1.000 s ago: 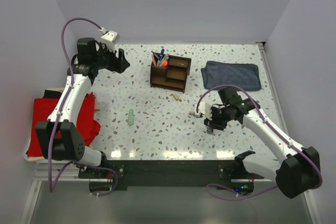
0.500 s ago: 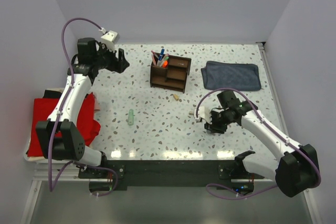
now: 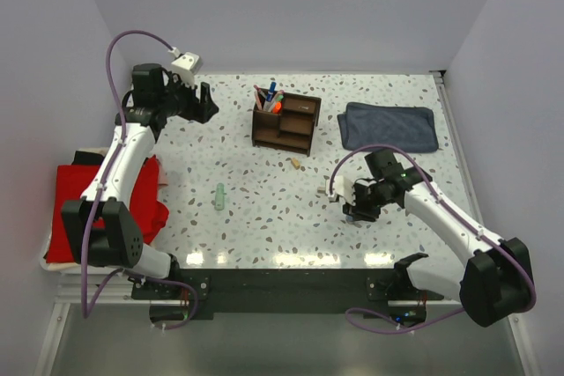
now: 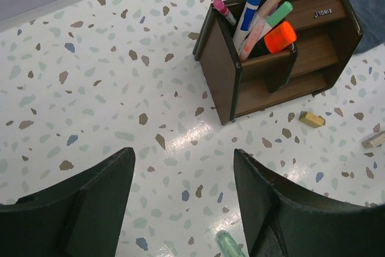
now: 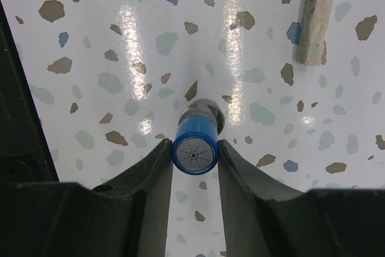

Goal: Sort the stationery into containers
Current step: Pick up the stationery from the center of the board.

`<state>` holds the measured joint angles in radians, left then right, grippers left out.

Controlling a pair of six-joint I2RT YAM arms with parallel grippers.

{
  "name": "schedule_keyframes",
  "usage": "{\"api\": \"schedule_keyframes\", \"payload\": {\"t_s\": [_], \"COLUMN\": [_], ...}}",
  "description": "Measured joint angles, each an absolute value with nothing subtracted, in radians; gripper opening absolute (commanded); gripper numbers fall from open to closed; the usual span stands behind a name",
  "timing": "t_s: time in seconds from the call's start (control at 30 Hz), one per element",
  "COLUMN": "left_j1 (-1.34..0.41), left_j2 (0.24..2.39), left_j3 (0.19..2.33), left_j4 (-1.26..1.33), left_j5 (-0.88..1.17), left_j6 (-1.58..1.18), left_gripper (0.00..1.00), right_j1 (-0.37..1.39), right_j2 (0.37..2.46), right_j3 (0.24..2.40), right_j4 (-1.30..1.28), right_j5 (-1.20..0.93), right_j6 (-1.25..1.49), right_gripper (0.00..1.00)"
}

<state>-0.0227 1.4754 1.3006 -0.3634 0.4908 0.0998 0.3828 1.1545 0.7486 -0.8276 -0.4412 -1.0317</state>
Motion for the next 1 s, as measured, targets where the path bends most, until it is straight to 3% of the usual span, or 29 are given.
{"api": "schedule_keyframes", "payload": {"t_s": [1.0], "left_j1": [-0.027], "left_j2": [1.475], "left_j3": [1.301], "left_j4": [-0.36], "left_j5": [0.496], "left_j6": [0.099], "left_gripper": [0.72], "right_j1": [0.323], "right_j2": [1.204], "right_j3": [0.823], "right_j4": [-0.887], "right_j5": [-0.448], "right_j6": [-1.06], "right_gripper": [0.0]}}
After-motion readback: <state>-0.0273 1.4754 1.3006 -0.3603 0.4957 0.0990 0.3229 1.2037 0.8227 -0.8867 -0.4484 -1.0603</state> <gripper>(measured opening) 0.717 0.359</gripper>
